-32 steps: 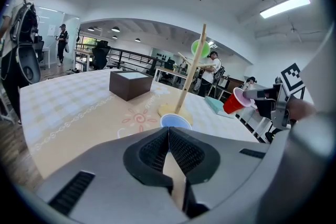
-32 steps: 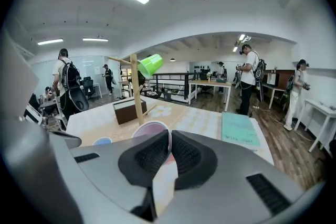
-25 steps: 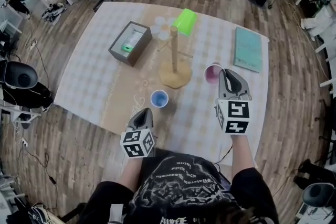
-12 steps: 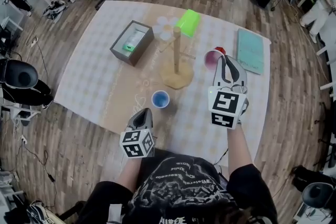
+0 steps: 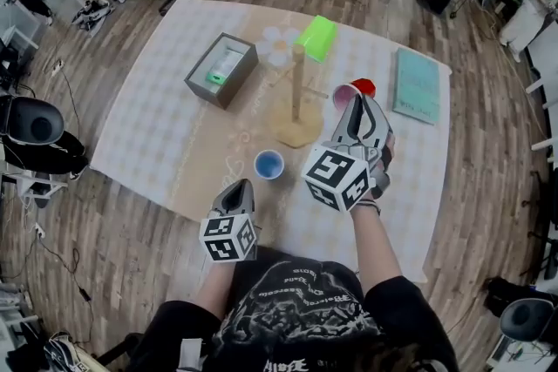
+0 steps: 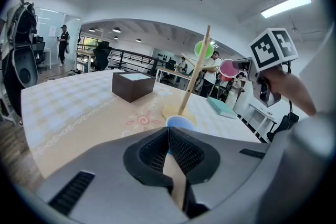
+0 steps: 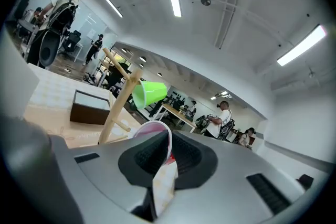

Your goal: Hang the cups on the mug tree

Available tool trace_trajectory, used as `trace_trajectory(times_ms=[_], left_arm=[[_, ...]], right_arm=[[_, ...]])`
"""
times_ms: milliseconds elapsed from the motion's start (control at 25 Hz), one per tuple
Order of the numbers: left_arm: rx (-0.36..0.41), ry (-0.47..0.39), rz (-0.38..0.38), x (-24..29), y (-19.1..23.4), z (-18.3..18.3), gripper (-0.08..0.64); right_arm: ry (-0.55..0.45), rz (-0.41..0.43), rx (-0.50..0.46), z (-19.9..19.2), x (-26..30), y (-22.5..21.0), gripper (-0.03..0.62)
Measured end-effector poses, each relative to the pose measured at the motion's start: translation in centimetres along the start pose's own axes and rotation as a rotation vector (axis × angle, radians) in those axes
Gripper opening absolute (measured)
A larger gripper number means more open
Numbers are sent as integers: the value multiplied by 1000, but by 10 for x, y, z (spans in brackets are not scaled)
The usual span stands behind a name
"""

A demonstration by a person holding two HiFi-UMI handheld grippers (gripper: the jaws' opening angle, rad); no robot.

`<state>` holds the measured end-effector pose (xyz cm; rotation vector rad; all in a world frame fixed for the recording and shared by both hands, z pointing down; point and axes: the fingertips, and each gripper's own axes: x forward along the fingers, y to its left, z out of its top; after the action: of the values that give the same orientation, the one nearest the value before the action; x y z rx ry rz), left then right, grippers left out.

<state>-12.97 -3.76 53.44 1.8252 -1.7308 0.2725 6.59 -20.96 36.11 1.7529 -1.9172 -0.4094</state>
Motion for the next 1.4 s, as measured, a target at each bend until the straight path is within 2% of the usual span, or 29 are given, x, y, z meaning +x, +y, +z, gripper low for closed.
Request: trace_trajectory(times_ms=[640, 1000, 1400], left_arm=[[-5, 6, -20, -1, 24, 3, 20], [12, -7, -27, -1, 37, 15, 20], [27, -1, -39, 3, 51, 24, 20]], right_arm=[[-22, -145, -141, 20, -22, 41, 38], [-6, -145, -107, 22, -22, 65, 44], [21, -138, -155, 22, -10, 88, 44]])
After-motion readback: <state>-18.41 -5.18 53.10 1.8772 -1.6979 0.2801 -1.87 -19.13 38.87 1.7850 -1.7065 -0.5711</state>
